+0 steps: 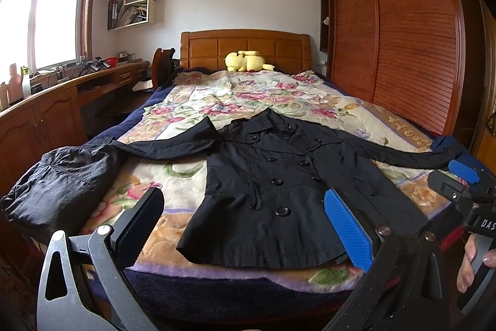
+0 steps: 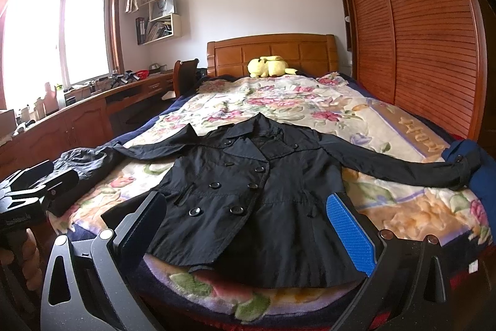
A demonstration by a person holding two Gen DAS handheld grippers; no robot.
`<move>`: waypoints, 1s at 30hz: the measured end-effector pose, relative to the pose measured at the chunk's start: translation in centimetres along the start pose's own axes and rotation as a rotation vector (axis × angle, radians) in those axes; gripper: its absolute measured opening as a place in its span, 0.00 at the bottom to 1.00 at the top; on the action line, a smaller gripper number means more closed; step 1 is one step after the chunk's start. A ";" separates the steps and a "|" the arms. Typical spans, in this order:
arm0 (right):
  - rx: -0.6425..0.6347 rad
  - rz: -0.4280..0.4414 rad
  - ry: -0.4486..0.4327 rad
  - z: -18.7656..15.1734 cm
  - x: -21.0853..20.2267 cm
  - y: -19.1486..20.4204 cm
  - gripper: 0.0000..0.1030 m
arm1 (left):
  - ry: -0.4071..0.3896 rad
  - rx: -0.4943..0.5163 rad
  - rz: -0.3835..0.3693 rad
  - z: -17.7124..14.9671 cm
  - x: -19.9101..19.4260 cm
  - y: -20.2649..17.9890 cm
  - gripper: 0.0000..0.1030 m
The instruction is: Fold large clothes
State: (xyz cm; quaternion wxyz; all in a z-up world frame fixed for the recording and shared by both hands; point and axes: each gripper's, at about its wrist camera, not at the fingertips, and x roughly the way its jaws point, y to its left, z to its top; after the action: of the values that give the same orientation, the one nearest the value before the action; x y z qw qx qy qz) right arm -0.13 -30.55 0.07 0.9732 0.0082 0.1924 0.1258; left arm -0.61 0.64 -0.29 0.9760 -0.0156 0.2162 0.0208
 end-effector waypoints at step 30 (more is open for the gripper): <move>-0.079 0.080 0.172 -0.8 14.5 0.2 1.00 | 0.138 0.036 0.134 -1.8 14.9 8.1 1.00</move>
State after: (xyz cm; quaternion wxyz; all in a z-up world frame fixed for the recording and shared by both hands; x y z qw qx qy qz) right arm 12.48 -26.76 -6.02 0.9469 -0.0332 0.2696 0.1723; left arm 11.78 9.19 -8.42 0.9553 0.0151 0.2839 0.0811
